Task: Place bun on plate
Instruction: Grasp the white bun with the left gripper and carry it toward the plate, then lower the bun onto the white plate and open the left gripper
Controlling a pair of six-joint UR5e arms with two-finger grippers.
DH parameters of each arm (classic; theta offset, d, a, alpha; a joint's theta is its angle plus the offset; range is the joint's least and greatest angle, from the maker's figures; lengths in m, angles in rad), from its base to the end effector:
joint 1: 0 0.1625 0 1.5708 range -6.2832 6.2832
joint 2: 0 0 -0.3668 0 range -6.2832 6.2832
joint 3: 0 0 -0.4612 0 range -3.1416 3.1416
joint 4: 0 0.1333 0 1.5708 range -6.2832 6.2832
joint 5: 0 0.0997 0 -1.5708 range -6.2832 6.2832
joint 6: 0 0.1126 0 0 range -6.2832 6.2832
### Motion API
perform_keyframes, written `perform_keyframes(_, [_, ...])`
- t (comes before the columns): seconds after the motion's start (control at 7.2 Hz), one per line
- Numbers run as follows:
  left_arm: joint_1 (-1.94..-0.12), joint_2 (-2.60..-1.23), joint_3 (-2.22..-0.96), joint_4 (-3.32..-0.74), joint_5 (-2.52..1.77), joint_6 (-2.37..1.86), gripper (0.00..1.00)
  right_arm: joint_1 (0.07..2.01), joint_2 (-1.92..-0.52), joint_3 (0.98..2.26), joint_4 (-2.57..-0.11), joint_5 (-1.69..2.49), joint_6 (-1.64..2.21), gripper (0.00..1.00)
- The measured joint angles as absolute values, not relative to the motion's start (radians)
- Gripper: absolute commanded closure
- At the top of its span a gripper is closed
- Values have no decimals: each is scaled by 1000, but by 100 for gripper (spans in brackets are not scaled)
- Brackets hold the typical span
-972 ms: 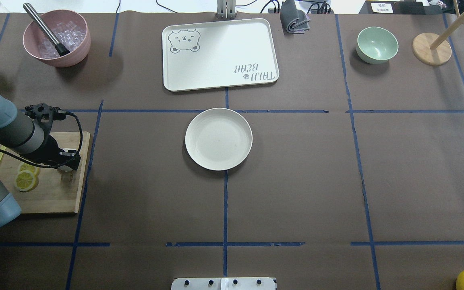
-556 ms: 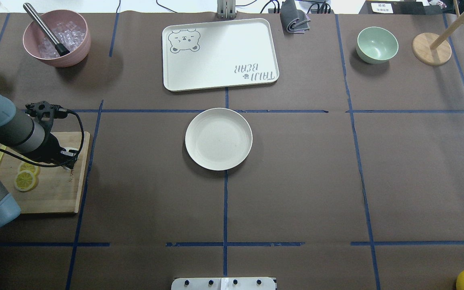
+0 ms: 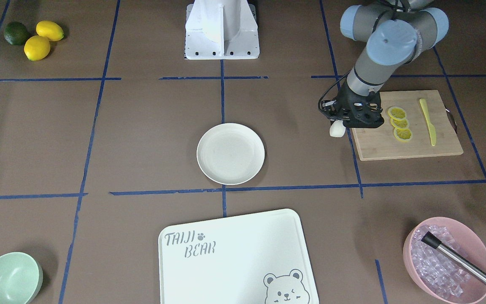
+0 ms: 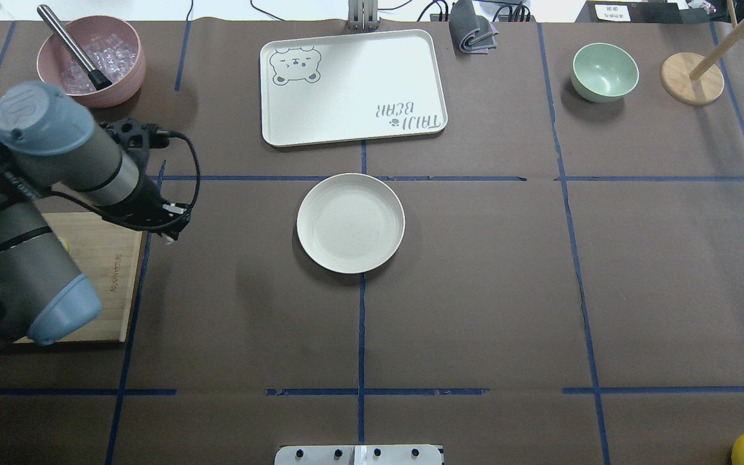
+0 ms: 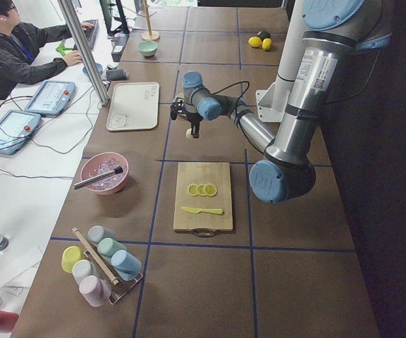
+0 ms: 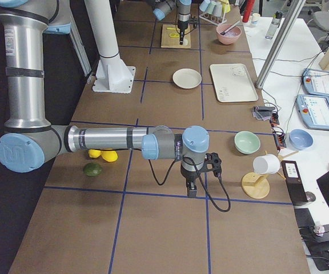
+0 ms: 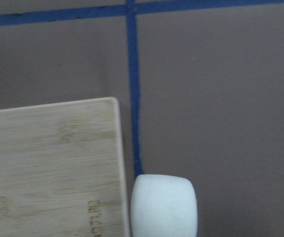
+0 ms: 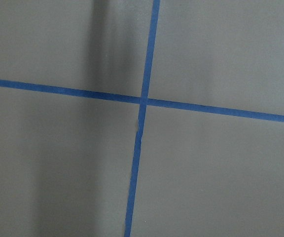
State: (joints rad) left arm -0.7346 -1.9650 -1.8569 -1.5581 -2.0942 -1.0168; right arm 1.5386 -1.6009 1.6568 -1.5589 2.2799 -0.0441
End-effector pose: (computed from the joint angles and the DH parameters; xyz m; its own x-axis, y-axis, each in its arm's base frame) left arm 0.4219 -0.4849 0.2259 0.6802 -0.0004 -0.7330 -0.0082 0.9999 -0.0081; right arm 0.0421 -0.5563 0.5819 0.7550 -0.1124 0.6460 0.0655 0.9932 0.0963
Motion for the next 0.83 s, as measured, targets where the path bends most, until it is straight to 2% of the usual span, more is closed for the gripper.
perform_keyframes(0.28, [-651,-2147,-1780,-1502,-2027,-1246,84,1539,-1601,1656,-1559,2281,-43,0])
perform_keyframes(0.56, [-550,-2347,-1561,-1566,-1896,-1444,83,1539,-1602,1655,-1559,2282,-43,0])
perform_keyframes(0.69, [-526,-2429,-1429,-1640,-1868,-1500,74,1539,-1602,1655,-1559,2282,-43,0])
perform_keyframes(0.83, [-513,-2480,-1330,-1715,-1852,-1524,59,1539,-1605,1655,-1559,2283,-44,0])
